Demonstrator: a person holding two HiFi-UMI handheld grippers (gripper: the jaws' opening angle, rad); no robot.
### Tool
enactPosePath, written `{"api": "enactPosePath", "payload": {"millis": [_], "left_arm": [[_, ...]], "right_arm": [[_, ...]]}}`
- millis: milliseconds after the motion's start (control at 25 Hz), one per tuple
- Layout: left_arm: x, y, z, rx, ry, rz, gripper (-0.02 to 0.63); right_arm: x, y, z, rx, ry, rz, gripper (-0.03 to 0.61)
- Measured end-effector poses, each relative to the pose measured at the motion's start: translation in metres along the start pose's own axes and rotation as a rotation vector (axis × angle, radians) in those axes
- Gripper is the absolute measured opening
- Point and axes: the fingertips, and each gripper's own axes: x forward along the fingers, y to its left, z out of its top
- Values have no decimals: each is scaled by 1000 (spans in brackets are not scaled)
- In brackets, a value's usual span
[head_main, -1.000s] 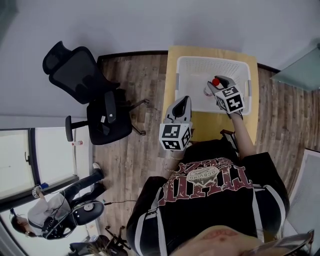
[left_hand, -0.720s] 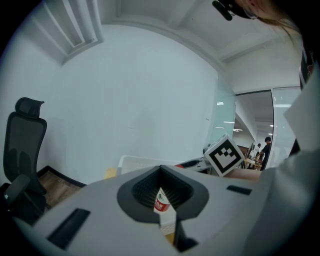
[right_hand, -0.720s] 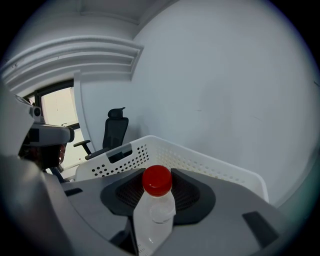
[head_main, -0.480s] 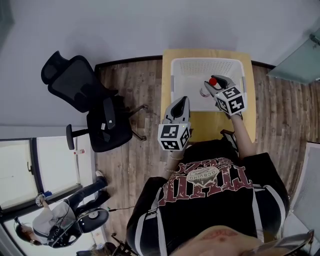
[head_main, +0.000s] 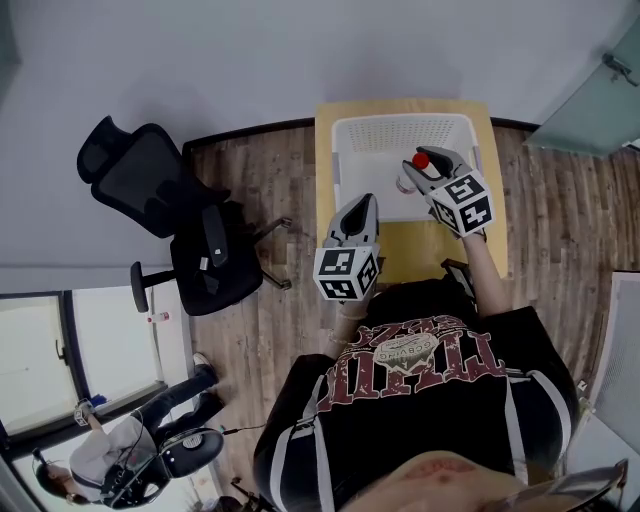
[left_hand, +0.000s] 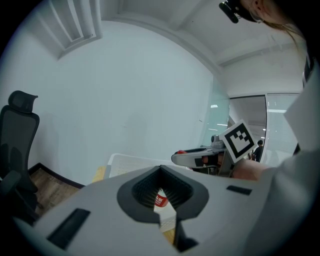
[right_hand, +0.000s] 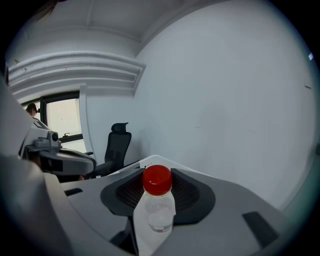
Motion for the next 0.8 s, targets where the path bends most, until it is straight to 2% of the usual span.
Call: {"api": "enactPosePath", "payload": {"millis": [800], "left_arm": [[-20,-14,-8,14,10,-54,48]], "right_arm": [[-50,37,45,-47,-105,-12,167]]}}
